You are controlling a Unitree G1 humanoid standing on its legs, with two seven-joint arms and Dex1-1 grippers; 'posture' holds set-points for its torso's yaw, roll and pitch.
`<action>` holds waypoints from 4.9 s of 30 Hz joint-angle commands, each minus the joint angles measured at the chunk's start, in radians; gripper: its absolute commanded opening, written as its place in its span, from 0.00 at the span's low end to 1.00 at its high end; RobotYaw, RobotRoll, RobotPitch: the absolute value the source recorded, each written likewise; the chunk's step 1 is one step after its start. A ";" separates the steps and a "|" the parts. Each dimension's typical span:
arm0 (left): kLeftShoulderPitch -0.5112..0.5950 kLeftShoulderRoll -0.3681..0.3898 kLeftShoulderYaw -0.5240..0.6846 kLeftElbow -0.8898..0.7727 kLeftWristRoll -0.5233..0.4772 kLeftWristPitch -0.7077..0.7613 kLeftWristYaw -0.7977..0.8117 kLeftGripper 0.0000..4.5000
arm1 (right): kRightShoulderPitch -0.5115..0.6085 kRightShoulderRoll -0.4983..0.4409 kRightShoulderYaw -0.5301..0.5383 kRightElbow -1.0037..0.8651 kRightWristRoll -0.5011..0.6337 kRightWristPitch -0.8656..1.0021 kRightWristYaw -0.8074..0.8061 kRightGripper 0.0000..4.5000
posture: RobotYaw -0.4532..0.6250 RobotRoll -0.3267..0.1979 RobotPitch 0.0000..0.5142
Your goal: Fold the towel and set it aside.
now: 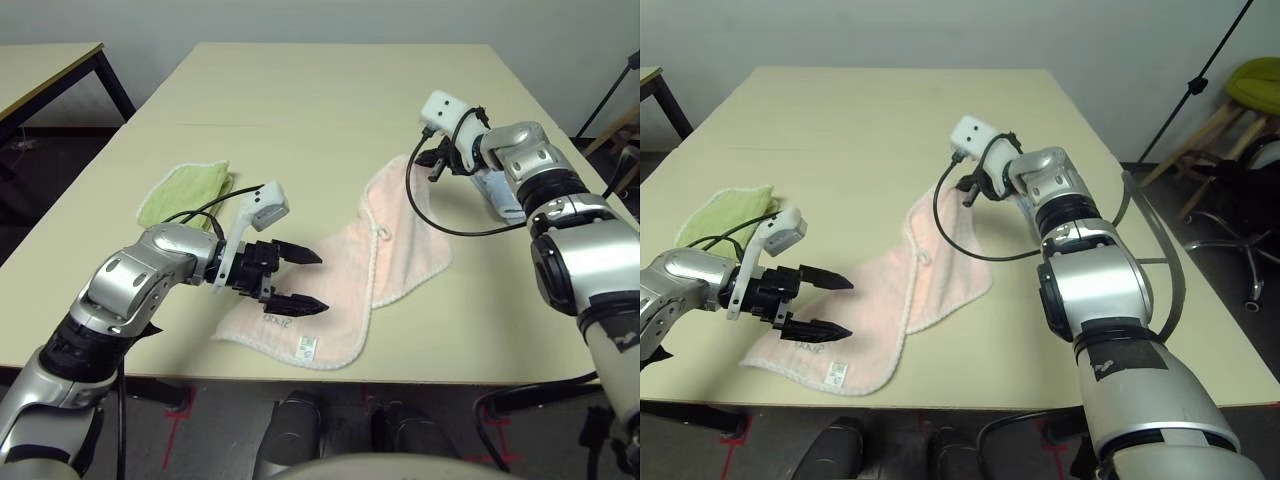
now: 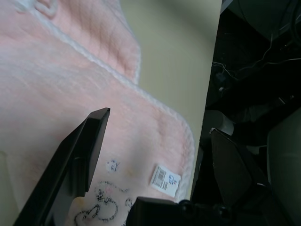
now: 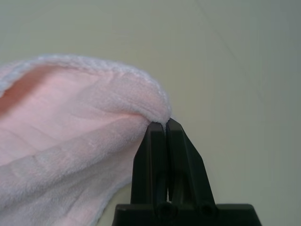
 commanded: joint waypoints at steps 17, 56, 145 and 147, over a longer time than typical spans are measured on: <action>-0.217 -0.253 -0.308 0.259 0.276 -0.196 -0.021 1.00 | -0.004 -0.024 -0.021 0.045 -0.046 0.035 -0.197 0.01 | 0.62 0.62 0.33; -0.318 -0.253 -0.243 0.311 0.356 -0.126 -0.175 0.52 | -0.007 -0.038 -0.066 0.039 -0.025 0.021 -0.178 0.00 | 0.53 0.62 0.08; -0.395 -0.179 -0.172 0.563 0.416 -0.140 -0.288 0.01 | 0.003 -0.088 -0.085 -0.003 0.027 -0.035 0.041 0.00 | 0.59 0.62 0.08; -0.411 -0.162 -0.154 0.590 0.414 -0.148 -0.284 0.01 | 0.018 -0.120 -0.085 -0.020 0.040 -0.032 0.128 0.00 | 0.60 0.62 0.09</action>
